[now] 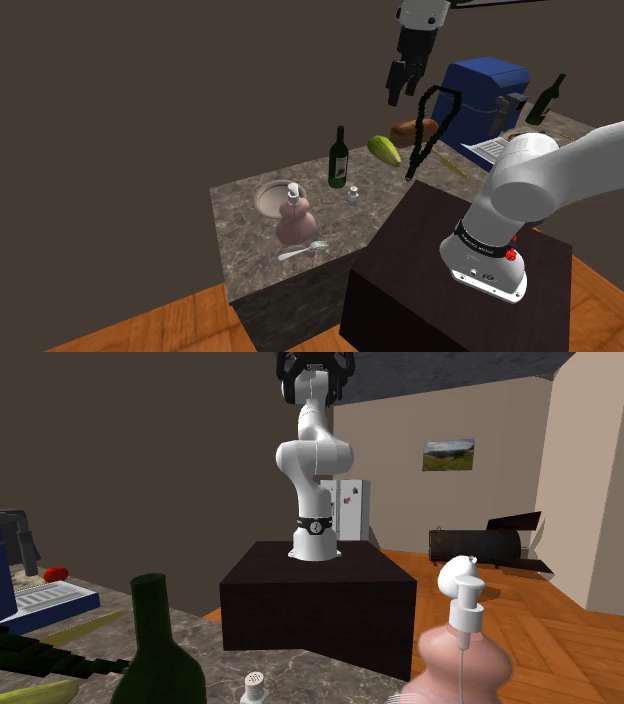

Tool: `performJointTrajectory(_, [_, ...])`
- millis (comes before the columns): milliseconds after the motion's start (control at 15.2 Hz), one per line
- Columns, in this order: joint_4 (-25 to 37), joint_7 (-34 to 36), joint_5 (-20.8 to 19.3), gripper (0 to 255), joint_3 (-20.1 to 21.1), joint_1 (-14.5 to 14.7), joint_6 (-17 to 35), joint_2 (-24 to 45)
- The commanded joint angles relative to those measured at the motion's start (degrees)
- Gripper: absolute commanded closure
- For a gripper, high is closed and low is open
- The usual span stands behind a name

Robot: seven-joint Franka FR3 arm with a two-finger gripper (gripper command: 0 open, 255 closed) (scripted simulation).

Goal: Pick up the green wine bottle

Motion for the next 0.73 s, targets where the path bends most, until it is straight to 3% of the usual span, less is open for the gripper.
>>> performJointTrajectory(0, [0.0, 0.0, 0.0, 0, 0.0, 0.0, 0.0, 0.0])
performJointTrajectory(660, [3.9, -5.4, -1.6, 0, -5.8, -1.1, 14.2, 20.1])
